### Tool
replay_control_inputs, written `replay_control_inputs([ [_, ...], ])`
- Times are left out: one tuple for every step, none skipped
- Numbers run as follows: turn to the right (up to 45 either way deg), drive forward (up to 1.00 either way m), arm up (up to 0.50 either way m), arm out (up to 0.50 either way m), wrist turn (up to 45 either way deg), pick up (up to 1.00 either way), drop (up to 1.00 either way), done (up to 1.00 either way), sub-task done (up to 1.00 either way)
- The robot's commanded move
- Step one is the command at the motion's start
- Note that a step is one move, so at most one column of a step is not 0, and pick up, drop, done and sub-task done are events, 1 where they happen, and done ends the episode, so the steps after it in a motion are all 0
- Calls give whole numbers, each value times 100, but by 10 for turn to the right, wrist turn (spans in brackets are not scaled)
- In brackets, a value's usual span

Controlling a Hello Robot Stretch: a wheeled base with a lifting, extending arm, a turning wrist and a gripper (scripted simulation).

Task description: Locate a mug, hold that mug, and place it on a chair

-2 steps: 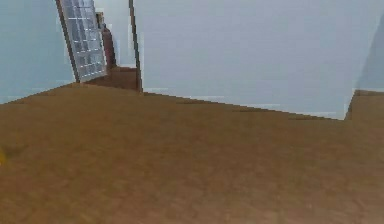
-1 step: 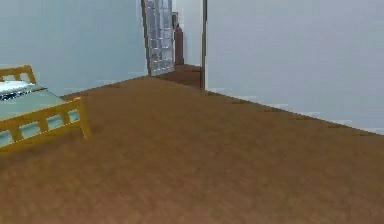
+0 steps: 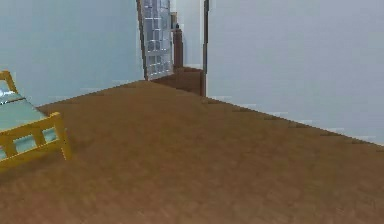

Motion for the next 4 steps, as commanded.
replay_control_inputs([
  [-450, 0, 0, 0, 0, 0, 0, 0, 0],
  [-30, 0, 0, 0, 0, 0, 0, 0, 0],
  [0, 65, 0, 0, 0, 0, 0, 0, 0],
  [-450, 0, 0, 0, 0, 0, 0, 0, 0],
])
